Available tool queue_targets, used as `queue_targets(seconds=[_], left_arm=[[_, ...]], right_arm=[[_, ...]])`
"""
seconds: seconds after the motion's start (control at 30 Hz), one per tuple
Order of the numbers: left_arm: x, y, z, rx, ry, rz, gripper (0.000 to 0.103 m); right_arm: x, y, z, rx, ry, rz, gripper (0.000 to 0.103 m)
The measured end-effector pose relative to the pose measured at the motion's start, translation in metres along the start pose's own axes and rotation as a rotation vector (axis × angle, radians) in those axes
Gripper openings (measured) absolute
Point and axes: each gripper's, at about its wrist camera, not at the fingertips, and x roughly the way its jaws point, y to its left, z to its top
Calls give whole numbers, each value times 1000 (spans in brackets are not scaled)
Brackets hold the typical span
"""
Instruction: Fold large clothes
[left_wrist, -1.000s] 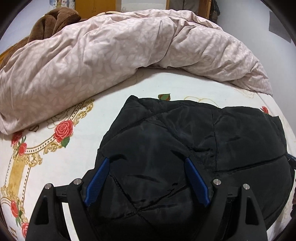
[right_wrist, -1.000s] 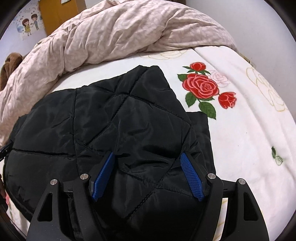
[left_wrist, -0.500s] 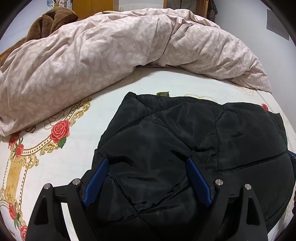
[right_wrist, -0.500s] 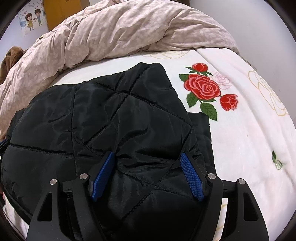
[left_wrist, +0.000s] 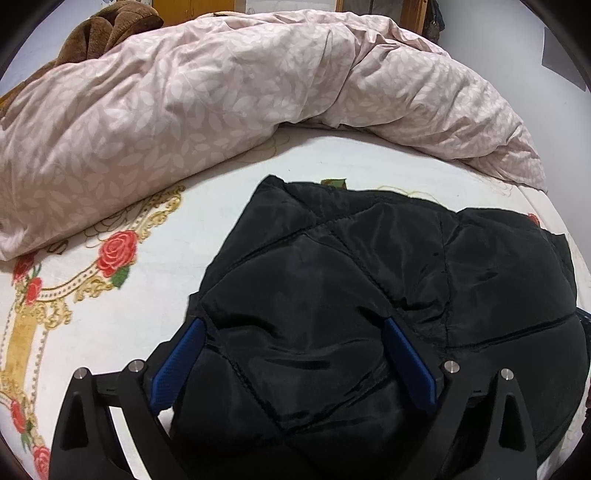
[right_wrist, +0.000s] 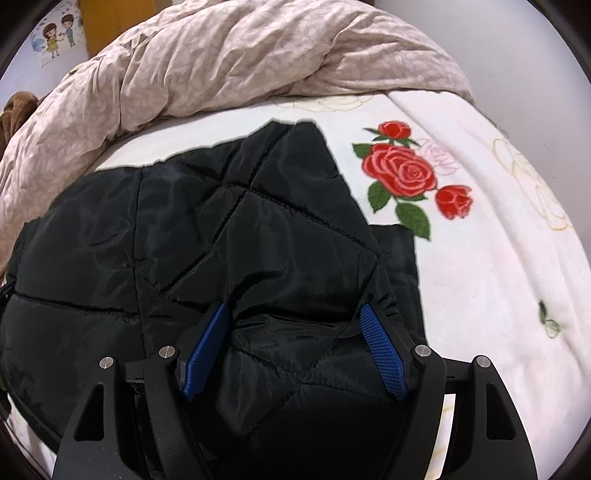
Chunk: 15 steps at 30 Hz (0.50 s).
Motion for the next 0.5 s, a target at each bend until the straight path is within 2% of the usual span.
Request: queue_targets(seconds=[0.07,0.23,0.4,0.5], left_arm=[[-11,2,1,-2,-5,-2,92],[-45,4,1,28,-62,6,89],[-73,20,-9,12,-106,-9,84],[-80,34,-19,-4,-95,-19,74]], right_arm=[[-13,-2,0,13,-18,7,73],[-54,-11,-9,38,-82,52,73],[-75,-16,-24,52,-101,83,73],[-81,-19,-37,50,-96,87,73]])
